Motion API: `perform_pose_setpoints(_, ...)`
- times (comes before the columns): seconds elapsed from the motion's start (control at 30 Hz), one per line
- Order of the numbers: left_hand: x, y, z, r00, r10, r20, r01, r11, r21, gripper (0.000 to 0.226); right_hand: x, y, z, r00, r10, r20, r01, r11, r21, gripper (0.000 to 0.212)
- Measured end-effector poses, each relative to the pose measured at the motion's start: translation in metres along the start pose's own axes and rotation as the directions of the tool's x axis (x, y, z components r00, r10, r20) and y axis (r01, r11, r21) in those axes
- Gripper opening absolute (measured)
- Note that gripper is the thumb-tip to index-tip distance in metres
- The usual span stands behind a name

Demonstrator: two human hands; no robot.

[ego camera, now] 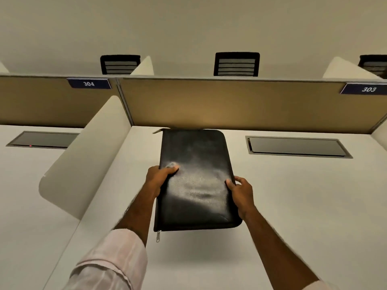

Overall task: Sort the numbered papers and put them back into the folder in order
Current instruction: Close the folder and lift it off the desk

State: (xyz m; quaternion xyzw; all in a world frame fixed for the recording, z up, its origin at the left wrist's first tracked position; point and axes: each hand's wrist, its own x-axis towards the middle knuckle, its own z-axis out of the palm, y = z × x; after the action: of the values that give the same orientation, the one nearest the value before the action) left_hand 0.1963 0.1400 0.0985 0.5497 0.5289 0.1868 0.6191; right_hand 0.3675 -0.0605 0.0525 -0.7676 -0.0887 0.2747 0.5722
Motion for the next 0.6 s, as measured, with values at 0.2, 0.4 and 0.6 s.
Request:
perform_pose_setpoints(0.2,0.011,-0.072,-0.002,0.998,-0.053,0.027,0.045,0.967,0.251,0.078,-0.003,0.042,0.014,0.999,0.039,-0.031,-0.04,0.999,-0.015,0.039)
perform_pose_setpoints(0.4,0.023,-0.1,-0.012,1.0,0.015,-0.003,-0.013,0.936,0.353,0.064,-0.008,0.071,0.036,0.993,0.111,-0.044,-0.117,0.977,-0.178,0.035)
perform_pose_setpoints(0.6,0.068,-0.142,-0.022,0.999,-0.009,-0.036,0.025,0.877,0.481,0.106,-0.001,0.086,0.042,0.993,0.113,-0.041,-0.12,0.925,-0.361,0.034)
